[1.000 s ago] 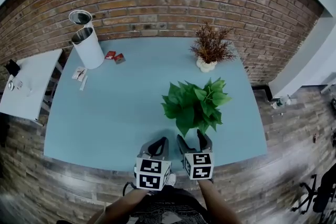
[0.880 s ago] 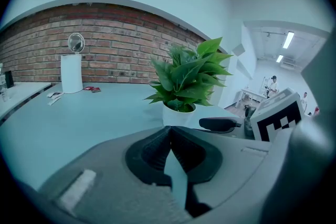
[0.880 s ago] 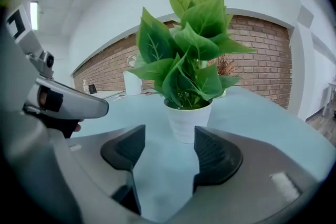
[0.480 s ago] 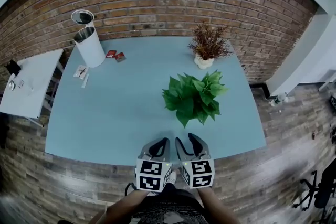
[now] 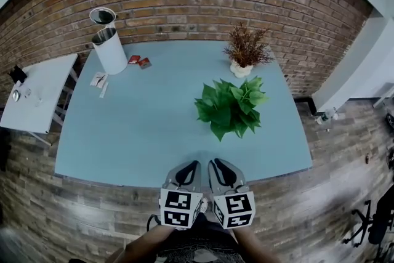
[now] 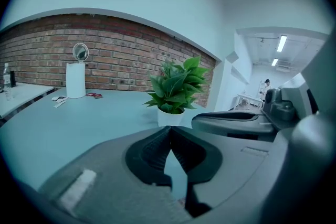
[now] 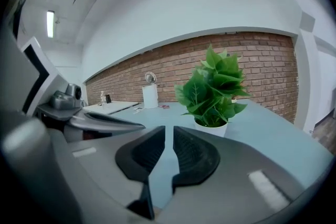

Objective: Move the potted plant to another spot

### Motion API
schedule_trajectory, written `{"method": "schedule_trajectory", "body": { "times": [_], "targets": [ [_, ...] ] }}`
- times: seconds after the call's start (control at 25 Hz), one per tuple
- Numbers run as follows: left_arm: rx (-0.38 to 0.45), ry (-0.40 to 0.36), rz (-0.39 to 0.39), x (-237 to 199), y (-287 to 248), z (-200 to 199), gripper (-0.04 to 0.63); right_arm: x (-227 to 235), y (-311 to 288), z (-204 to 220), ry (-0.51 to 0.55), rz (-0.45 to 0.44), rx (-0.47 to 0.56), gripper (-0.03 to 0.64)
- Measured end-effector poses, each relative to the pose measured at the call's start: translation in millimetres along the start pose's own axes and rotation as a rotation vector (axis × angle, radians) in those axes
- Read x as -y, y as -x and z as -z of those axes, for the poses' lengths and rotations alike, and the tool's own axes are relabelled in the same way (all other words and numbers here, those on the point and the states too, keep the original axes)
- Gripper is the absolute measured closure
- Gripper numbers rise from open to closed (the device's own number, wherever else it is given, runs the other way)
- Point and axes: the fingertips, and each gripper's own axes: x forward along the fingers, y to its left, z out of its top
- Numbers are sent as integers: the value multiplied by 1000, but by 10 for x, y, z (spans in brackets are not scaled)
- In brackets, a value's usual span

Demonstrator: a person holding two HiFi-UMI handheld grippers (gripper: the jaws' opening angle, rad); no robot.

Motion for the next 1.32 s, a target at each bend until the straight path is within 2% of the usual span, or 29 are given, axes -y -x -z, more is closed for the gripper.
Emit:
{"method": "schedule_trajectory", "body": {
  "times": [0.2,0.48,1.32],
  "targets": [
    [25,-17,-10,-8,123,-38,592,-108,89,-67,-6,-11,8,610],
    [36,-33,-1,4,292,-35,592,-292,147,-56,-2,-36,-6,611],
    [20,-33,-22,-175,658,138,592,-603,215,6,-34,-35,-7,611]
  ]
}}
